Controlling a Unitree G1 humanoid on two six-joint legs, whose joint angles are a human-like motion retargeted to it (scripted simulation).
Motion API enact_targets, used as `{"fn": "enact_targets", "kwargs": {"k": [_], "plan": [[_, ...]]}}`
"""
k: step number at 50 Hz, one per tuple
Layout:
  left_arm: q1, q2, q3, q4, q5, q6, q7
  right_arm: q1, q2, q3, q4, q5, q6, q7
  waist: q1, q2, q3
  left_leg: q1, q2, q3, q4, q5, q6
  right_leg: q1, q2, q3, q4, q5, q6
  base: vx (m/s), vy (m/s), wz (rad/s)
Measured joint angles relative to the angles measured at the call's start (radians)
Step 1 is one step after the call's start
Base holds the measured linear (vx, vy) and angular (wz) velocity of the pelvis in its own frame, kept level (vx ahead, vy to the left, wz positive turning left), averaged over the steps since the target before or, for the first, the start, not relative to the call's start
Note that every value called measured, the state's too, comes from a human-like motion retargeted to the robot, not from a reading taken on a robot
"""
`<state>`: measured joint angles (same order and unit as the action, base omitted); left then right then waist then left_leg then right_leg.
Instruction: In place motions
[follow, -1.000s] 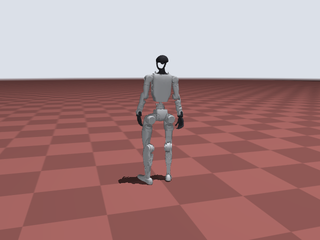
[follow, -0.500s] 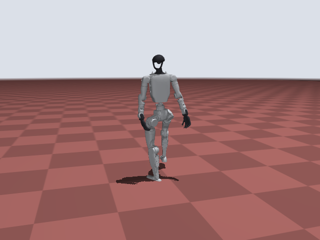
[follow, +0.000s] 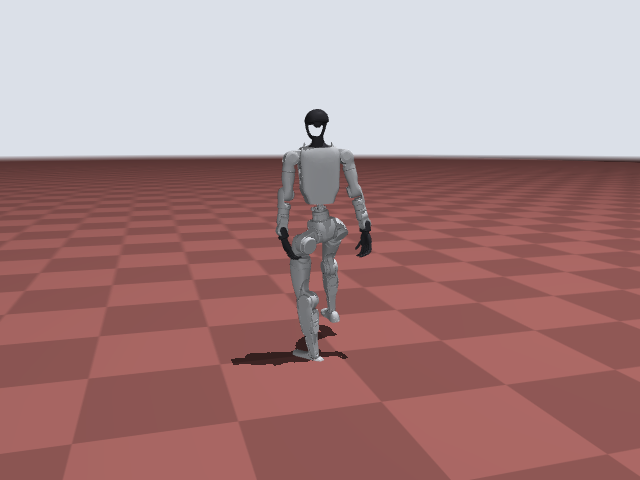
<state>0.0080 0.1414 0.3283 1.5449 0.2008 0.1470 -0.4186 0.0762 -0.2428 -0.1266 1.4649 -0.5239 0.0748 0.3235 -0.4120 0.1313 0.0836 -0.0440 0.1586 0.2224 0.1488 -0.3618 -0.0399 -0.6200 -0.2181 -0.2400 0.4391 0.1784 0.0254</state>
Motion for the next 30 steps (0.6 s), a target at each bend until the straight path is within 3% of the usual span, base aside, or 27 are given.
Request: {"fn": "enact_targets", "kwargs": {"k": [7,10,17,20,22,24,30], "plan": [[0.17,0.001,0.106,0.155,0.001,0.11,-0.005,-0.092,-0.024,0.092,-0.259,-0.074,-0.091,0.035,0.148,-0.057,-0.132,-0.011,-0.058,0.099,-0.045,-0.008,-0.023,0.225,0.031,-0.022,-0.003,0.076,0.015,0.1,-0.11,-1.12],[0.216,-0.01,0.142,0.155,-0.022,0.12,-0.022,-0.11,-0.04,0.125,-0.334,-0.095,-0.116,0.027,0.206,-0.067,-0.138,-0.005,-0.06,0.134,-0.055,-0.007,-0.036,0.307,0.016,-0.04,-0.037,0.125,0.019,0.03,-0.13,-0.96],[0.19,-0.008,0.197,0.153,-0.067,0.096,-0.028,-0.097,-0.032,0.169,-0.366,-0.106,-0.137,0.021,0.272,-0.084,-0.114,0.033,-0.05,0.211,-0.069,-0.009,-0.057,0.447,-0.007,-0.035,-0.187,0.101,0.005,-0.02,-0.19,-0.51],[0.161,0.004,0.192,0.122,-0.065,0.091,-0.037,-0.074,-0.02,0.166,-0.297,-0.116,-0.139,0.006,0.28,-0.106,-0.122,0.041,-0.065,0.215,-0.077,-0.004,-0.07,0.494,-0.016,-0.015,-0.253,0.159,0.035,0.02,-0.27,0.07],[0.138,0.012,0.186,0.095,-0.063,0.085,-0.036,-0.061,-0.013,0.158,-0.225,-0.131,-0.128,-0.013,0.29,-0.126,-0.131,0.04,-0.078,0.219,-0.084,0.003,-0.08,0.516,-0.024,-0.025,-0.285,0.128,0.1,0.02,-0.35,0.1],[0.117,0.017,0.181,0.066,-0.067,0.07,-0.03,-0.05,-0.006,0.144,-0.143,-0.143,-0.115,-0.032,0.297,-0.139,-0.136,0.042,-0.082,0.219,-0.09,0.011,-0.092,0.532,-0.032,-0.074,-0.311,0.091,0.117,0.01,-0.42,0.12],[0.083,0.001,0.156,0.016,-0.095,0.0,0.024,-0.028,-0.019,0.053,0.074,-0.126,-0.075,-0.084,0.34,-0.144,-0.133,0.047,-0.049,0.24,-0.098,0.039,-0.133,0.554,-0.007,-0.13,-0.365,-0.042,0.094,0.0,-0.34,-0.05]]}}
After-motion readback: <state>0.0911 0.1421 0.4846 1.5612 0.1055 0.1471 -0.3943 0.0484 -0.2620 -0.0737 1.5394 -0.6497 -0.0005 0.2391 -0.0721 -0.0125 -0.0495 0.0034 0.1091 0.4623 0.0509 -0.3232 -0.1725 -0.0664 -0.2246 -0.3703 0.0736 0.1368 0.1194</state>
